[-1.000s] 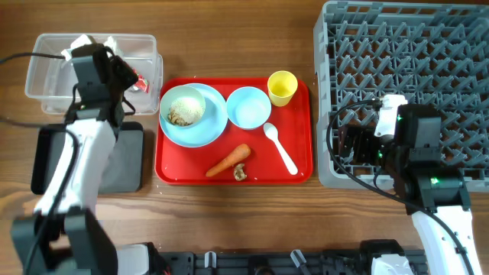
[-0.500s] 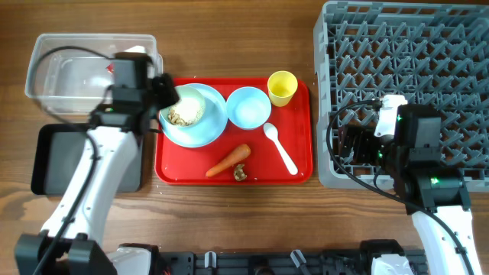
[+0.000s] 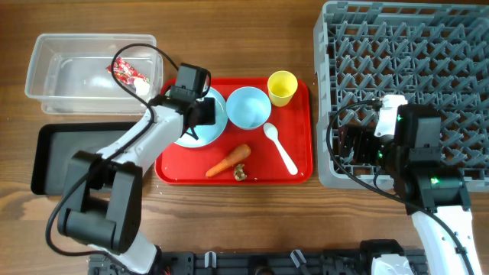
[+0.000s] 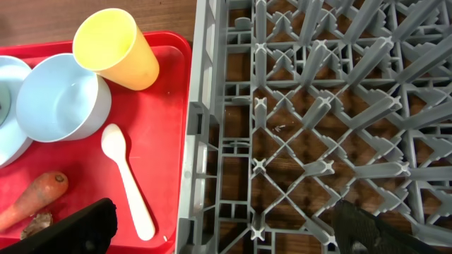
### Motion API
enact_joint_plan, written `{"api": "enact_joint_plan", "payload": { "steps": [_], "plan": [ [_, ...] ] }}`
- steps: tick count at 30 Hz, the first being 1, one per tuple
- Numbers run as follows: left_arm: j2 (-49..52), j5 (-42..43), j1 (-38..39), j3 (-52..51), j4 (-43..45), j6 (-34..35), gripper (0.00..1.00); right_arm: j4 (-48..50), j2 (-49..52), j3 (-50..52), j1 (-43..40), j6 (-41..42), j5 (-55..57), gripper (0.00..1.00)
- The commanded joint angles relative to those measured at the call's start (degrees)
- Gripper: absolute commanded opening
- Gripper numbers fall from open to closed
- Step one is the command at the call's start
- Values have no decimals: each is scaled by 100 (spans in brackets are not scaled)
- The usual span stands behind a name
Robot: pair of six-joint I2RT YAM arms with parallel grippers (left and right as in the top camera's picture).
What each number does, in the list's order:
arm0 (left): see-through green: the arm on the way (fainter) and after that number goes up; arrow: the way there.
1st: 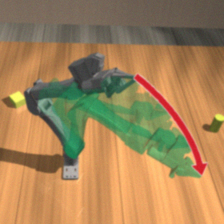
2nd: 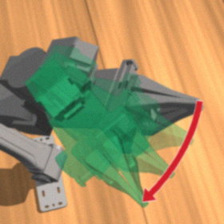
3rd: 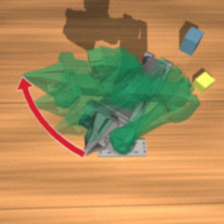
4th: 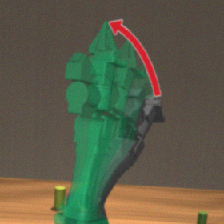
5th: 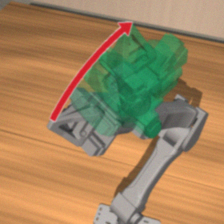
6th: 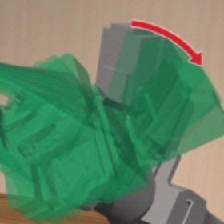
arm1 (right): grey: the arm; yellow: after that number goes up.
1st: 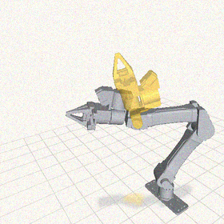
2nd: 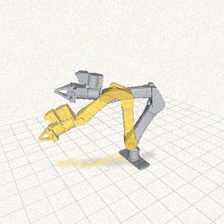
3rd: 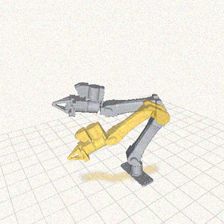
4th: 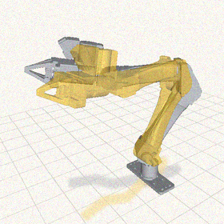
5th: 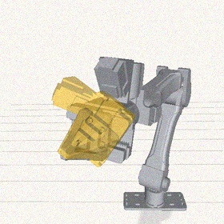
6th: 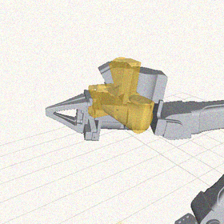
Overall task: Sort waste into correct bins and load items into the dishwasher rack
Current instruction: 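Grasp the rim of the green rice bowl with the left gripper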
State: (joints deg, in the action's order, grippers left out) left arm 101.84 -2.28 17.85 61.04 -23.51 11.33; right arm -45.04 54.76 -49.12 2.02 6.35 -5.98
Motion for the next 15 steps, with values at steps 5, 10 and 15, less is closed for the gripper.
{"api": "enact_joint_plan", "payload": {
  "steps": [5, 10, 15],
  "plan": [
    [109, 98, 7, -11, -238, -20, 10, -11, 4, -146, 26, 7, -52, 100],
    [127, 98, 7, -11, -516, 2, 4, -48, 4, -144, 26, 9, -52, 100],
    [76, 96, 7, -7, -636, 2, 4, -57, 4, -146, 26, 9, -52, 100]
  ]
}}
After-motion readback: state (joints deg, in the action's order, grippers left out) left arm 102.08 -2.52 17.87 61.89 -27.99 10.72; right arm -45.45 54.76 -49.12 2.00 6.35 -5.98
